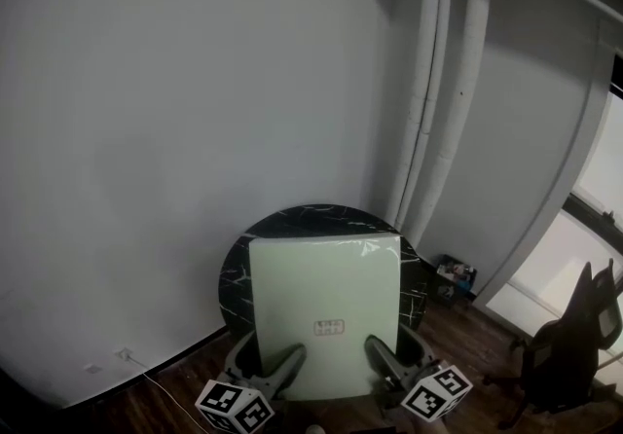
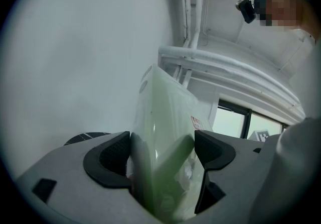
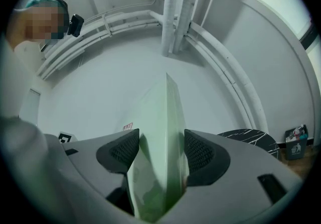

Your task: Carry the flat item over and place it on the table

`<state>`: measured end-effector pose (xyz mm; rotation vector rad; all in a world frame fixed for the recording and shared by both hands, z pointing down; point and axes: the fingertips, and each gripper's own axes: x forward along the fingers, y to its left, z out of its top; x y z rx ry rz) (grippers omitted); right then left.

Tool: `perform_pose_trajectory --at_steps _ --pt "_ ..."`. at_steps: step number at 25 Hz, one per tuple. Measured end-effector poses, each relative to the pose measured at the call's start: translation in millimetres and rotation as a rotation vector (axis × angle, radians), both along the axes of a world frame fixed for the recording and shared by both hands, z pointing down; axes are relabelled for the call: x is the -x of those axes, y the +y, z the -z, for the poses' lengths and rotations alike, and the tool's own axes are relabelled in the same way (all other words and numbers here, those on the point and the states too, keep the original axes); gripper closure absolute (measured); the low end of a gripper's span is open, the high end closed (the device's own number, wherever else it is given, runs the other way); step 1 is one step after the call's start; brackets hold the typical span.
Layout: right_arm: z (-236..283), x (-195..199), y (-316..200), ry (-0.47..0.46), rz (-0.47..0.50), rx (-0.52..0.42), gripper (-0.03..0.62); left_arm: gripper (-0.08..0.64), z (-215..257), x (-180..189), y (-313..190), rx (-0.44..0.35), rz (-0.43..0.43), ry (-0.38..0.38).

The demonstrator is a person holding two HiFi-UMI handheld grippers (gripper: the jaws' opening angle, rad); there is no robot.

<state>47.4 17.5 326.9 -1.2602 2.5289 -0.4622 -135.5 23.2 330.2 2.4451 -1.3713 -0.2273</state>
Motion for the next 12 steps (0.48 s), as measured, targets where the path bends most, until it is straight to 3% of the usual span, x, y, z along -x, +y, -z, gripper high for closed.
perform_pose_trajectory --at_steps 12 --pt "-9 28 -74 0.004 -0.039 0.033 0.355 0.166 -10 29 -81 0.036 -0.042 0.01"
